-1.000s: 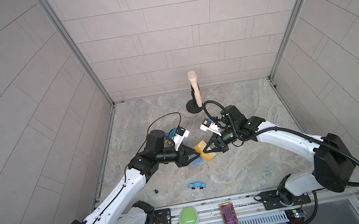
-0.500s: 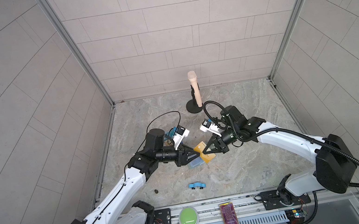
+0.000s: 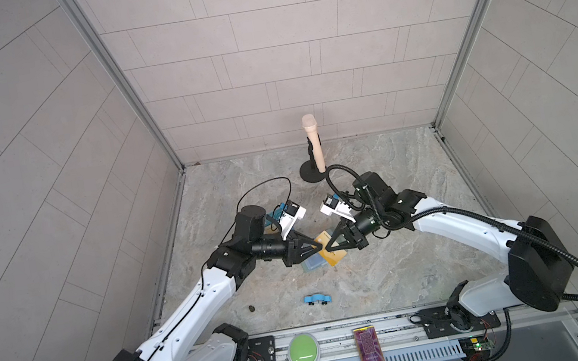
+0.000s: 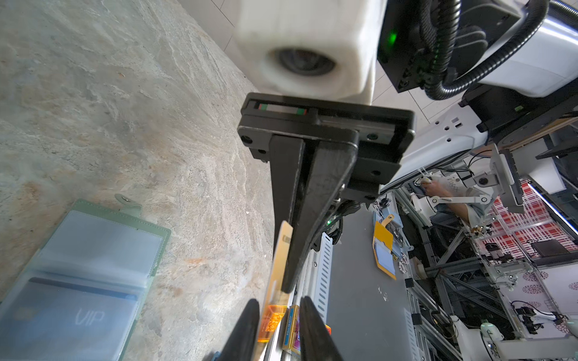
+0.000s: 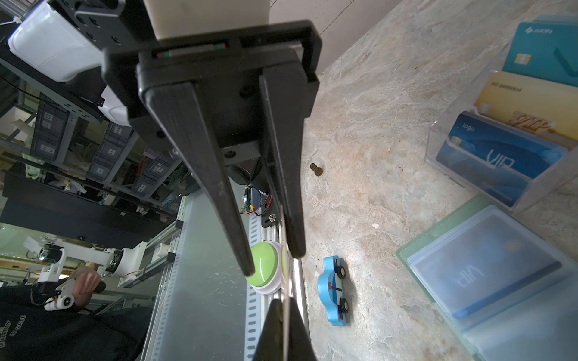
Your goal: Take the credit cards out of the card holder
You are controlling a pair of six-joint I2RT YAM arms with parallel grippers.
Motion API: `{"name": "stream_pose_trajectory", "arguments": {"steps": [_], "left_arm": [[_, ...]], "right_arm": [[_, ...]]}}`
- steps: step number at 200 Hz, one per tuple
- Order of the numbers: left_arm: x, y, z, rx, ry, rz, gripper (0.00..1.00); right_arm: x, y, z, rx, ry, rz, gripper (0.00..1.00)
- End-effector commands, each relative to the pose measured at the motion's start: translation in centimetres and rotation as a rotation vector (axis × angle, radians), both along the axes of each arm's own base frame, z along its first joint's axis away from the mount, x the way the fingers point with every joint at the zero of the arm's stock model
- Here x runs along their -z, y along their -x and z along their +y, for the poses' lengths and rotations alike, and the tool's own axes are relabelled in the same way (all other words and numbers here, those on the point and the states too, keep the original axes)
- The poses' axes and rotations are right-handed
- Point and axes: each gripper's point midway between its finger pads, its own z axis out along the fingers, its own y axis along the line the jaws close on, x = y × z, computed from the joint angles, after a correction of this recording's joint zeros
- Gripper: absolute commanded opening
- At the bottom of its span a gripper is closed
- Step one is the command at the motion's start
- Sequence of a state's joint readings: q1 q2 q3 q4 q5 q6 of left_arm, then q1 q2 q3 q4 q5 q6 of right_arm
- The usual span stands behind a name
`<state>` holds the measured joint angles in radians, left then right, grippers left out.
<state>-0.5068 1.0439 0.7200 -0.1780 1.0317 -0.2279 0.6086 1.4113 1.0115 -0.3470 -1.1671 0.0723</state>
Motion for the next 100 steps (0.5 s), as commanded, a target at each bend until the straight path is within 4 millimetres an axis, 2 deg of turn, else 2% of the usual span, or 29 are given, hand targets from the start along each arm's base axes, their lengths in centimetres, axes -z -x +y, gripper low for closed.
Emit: {"name": "stream_pose_trajectory", "arguments": {"steps": [1,49,66,78,100], "left_arm": [[-2.0,0.2,-0.5,0.045,0.045,-0.042,0.21],[-1.6,0.2,-0.5,0.045,0.049,-0.032,0.05],[-1.7,-0.1,-0.5,0.022,0.049,-0.036,0.01],[-1.8,-0.3,-0.4,0.003,0.050,-0.044,0.00],[-2.1,-1.1,-0.3,-0.051,0.056,-0.061,0.00]], "right_arm": [[-0.7,0.3,0.5,-0.052,-0.031,-0.048,0.00],[-0.3,-0.1,0.5,-0.032,-0.010,-0.058,0.00],[-0.1,-0.4,0.3,-0.009,0.005,-0.069,0.08],[0.0,-0.8,0.1,0.016,0.019,-0.069,0.19],[0.0,-1.7,-0.4,0.085,0.026,-0.066,0.33]]}}
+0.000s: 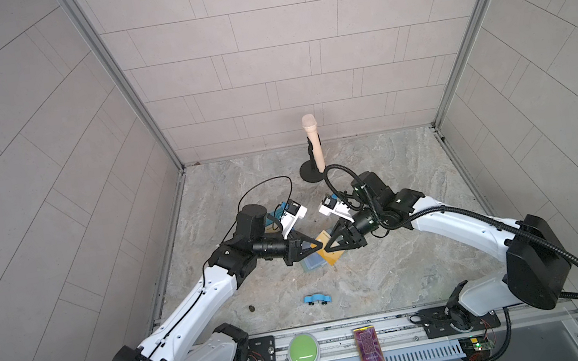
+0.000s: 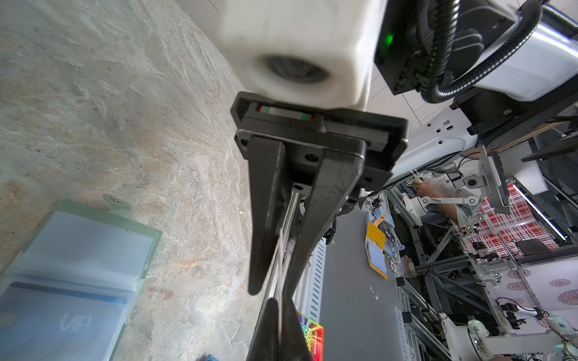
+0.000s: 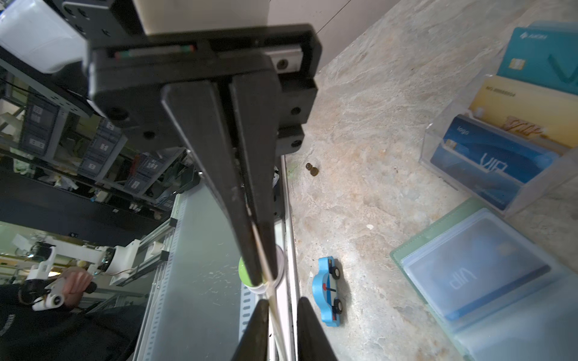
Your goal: Take the credit cards out of the card holder
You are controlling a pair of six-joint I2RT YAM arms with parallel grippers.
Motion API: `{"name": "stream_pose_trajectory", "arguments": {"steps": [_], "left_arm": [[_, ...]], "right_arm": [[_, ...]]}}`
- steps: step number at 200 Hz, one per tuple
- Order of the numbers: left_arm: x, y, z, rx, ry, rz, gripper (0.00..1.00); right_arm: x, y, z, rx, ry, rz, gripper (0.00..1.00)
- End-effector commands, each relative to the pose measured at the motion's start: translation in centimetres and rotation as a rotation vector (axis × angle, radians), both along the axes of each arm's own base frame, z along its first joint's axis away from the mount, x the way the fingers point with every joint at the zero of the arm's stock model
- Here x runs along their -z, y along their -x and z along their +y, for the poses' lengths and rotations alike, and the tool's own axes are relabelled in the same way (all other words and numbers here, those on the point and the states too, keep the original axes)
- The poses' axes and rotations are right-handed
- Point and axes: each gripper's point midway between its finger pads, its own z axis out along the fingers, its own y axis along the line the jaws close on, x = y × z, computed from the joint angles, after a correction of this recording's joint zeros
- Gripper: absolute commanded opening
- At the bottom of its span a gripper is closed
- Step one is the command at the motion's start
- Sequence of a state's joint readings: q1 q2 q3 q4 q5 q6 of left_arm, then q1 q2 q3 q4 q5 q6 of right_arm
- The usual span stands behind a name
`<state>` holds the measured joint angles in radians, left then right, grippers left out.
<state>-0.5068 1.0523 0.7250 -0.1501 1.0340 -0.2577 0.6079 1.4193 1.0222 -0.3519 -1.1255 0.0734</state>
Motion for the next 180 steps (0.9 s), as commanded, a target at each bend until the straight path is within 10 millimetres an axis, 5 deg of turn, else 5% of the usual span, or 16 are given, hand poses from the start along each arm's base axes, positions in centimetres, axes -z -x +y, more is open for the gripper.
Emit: {"name": "stream_pose_trajectory", "arguments": {"steps": [1,48,77,117,149,180], "left_arm": [[-1.7,-0.8,-0.1,-0.045,0.043,-0.069,0.00],[-2.6,-3.8,0.3,-0.231,0.093,-0.095,0.00],[-2.7,-6.1,1.5,-0.396,0.090,-0.112,0.00],[-6.1,-6.6,2.8,-0.508,0.246,-0.180,0.00],[-7.8,-6.2,3.2,-0.514,0.301,-0.210,0.00],[-8.6,-6.5,3.5,-0.547,0.345,-0.208,0.00]], "right_arm": [[-0.4,-1.1,-0.4,0.061,-0.001,-0.052,0.34],[-3.6,-4.3,-1.1,0.306,-0.178,-0.072,0.64],[-4.4,-6.9,-2.3,0.521,-0.247,-0.030,0.68],[-6.5,-8.6,-2.5,0.619,-0.474,0.032,0.69],[-7.2,-8.8,-1.9,0.598,-0.502,0.066,0.69],[-10.0,-7.8,-0.7,0.510,-0.595,0.063,0.64]]}}
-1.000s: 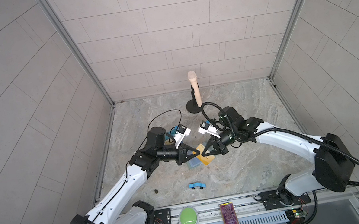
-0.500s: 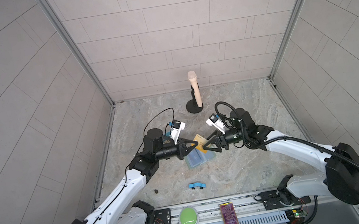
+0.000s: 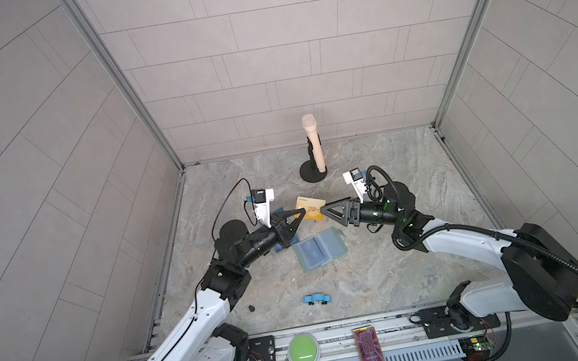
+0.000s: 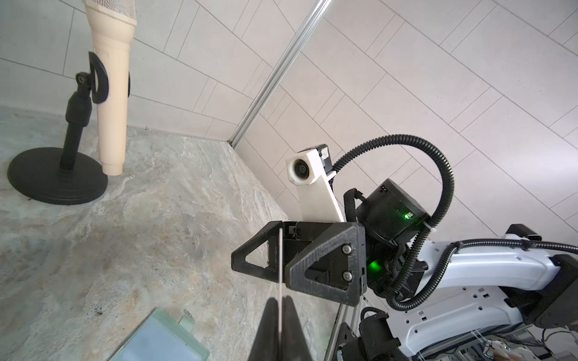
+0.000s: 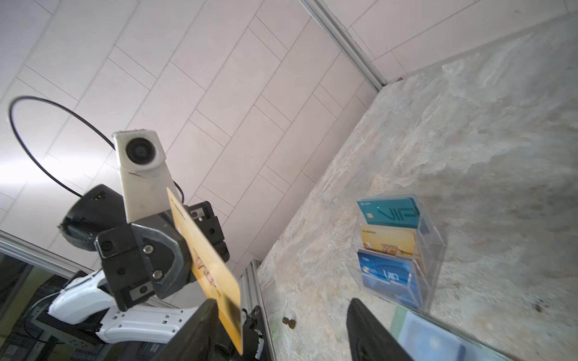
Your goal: Take the credit cards out of the card holder
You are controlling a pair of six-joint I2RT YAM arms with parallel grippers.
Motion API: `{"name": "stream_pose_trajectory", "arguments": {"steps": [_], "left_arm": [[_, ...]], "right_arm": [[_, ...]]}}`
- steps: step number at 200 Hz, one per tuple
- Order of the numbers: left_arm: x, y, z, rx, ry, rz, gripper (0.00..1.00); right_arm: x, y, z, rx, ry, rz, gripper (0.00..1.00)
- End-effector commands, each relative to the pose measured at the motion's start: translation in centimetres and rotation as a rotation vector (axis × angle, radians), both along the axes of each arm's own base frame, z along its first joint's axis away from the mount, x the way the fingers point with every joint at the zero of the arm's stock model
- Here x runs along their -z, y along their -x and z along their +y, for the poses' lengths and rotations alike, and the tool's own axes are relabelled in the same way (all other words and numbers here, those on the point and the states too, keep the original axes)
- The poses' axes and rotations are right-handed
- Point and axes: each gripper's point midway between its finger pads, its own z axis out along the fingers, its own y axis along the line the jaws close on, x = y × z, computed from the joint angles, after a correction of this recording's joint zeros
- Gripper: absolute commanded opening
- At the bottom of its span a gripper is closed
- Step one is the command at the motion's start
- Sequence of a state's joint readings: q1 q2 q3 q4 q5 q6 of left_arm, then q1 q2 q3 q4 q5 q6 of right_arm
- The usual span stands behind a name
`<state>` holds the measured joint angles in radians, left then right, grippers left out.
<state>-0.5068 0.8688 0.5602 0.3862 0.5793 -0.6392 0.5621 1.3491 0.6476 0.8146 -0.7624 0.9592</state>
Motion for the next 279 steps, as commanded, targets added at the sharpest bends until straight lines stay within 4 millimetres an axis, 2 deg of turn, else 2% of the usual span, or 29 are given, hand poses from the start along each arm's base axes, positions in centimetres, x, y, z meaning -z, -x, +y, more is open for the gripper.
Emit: {"name": "stream_pose_trajectory", "arguments": {"steps": [1,48,88,149,224,250,279], "left_arm": [[-1.9,-0.2,0.4,-0.034,0.075,-0.040,0.00],[-3.5,-0.6,0.6,-0.048,0.163,-0.047,0.00],[-4.0,-0.8,0.4,-0.039,0.188,-0.047,0.00],[-3.8,-0.8,0.1,-0.021,0.203,-0.032,0.00],[-3.6,-0.7,0.2,-0.027,0.201,-0.033,0.00],[-3.5,-0.7,0.3,-0.028,0.201,-0.031,0.06],[-3.1,-0.8,0.4,-0.037,0.185,-0.027,0.23]], "right_arm": [[-4.8,0.8,0.7,-0.052,-0.142,-0.076,0.64],[-5.7,1.2,1.3,-0.078,-0.180,-0.084,0.51],[-6.6,1.8,1.9,-0.126,-0.219,-0.093,0.43],[-8.0,1.8,1.8,-0.151,-0.320,-0.129,0.31],[-8.0,1.9,1.9,-0.168,-0.343,-0.125,0.18],[-7.9,1.9,1.9,-0.167,-0.335,-0.126,0.13],[-7.8,1.9,1.9,-0.163,-0.327,-0.126,0.08]]}}
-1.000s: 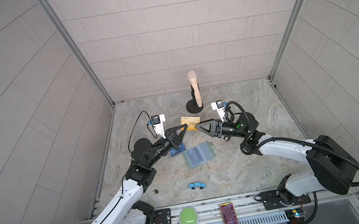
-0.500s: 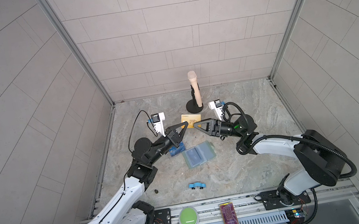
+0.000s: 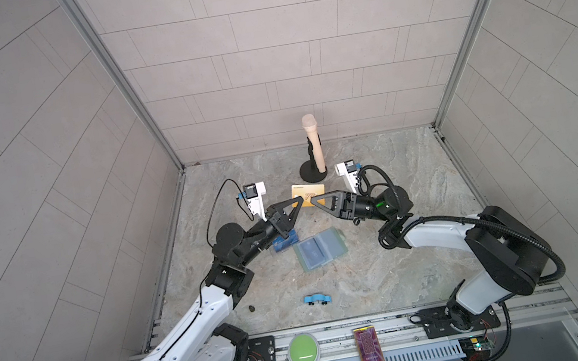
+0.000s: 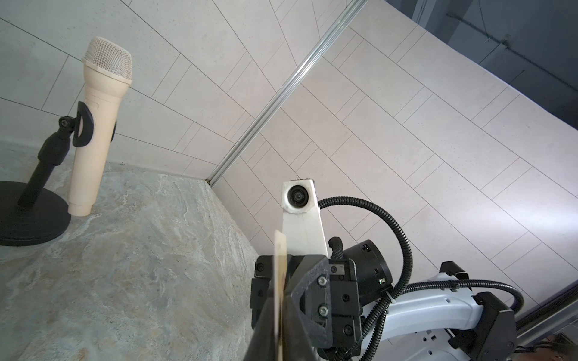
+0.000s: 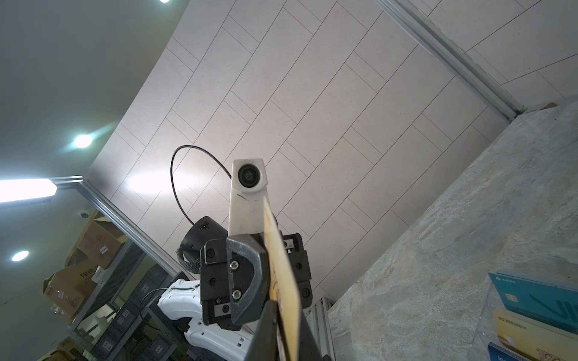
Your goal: Take the credit cards out of the card holder
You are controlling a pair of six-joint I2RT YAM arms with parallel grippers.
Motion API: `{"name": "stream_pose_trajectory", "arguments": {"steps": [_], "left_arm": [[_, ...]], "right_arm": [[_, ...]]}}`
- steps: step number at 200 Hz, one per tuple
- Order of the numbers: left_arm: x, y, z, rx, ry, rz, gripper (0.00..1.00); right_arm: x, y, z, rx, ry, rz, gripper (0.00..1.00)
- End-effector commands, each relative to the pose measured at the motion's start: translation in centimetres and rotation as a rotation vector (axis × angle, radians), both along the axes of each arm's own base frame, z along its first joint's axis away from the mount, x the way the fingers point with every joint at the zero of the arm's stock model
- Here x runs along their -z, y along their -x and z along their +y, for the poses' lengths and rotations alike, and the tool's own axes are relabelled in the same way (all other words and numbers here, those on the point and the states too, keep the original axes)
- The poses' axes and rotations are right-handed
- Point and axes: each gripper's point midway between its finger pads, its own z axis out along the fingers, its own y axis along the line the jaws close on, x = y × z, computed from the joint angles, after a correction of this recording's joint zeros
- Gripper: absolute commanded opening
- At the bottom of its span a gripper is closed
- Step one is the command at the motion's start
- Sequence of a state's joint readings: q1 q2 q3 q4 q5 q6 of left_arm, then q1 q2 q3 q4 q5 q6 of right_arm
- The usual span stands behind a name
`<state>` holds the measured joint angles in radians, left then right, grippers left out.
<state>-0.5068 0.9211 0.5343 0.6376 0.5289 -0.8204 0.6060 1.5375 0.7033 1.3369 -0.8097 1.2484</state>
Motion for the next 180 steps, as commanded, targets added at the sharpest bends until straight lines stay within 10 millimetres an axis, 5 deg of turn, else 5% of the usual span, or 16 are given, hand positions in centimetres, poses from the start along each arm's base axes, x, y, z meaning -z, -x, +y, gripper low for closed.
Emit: {"name": "stream_pose_trajectory", "arguments": {"steps": [1,42,74,123,180], "left_arm": [[-0.3,0.5,0.2,-0.001,-0.004,-0.027,0.24],[0.9,0.5,0.9,-0.045,-0.075,-0.016,0.50],[2.4,0.7,1.7,-0.087,-0.199,-0.001,0.58],[4.2,0.8,4.0,-0.142,-0.413,0.023,0.63],[3.9,2.9,4.0,-0.019,-0.537,-0.016,0.66]], "right_arm": [[-2.2,1.0,-0.4,-0.015,-0.041,-0.069,0.08],[-2.0,1.0,-0.5,-0.015,-0.027,-0.073,0.00],[-1.6,0.9,-1.0,-0.001,-0.004,-0.078,0.00],[0.4,1.2,-1.4,0.015,0.145,-0.084,0.00],[3.9,2.3,-2.3,0.033,0.421,-0.113,0.00]]}}
